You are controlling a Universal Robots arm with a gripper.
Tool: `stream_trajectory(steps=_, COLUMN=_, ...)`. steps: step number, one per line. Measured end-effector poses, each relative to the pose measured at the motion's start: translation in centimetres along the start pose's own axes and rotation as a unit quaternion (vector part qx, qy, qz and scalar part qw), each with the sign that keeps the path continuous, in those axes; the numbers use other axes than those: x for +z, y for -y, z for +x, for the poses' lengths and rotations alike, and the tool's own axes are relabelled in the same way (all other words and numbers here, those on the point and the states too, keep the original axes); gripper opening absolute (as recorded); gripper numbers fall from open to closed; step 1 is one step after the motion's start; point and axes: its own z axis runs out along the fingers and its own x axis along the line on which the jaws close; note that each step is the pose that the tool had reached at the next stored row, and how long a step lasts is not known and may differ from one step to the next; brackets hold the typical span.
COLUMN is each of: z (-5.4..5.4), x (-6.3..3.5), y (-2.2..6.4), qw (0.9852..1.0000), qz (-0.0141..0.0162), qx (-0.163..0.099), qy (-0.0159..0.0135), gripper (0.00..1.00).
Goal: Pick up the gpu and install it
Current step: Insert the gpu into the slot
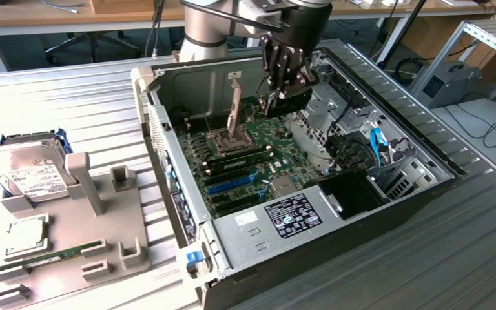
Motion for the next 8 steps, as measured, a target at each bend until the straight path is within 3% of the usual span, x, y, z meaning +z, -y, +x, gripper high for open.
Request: stream_trajectory(steps=8, z=0.0, x=0.01, y=0.0, qw=0.9999, qz=-0.0005, qx=-0.017, qy=0.0003, gripper=0.26)
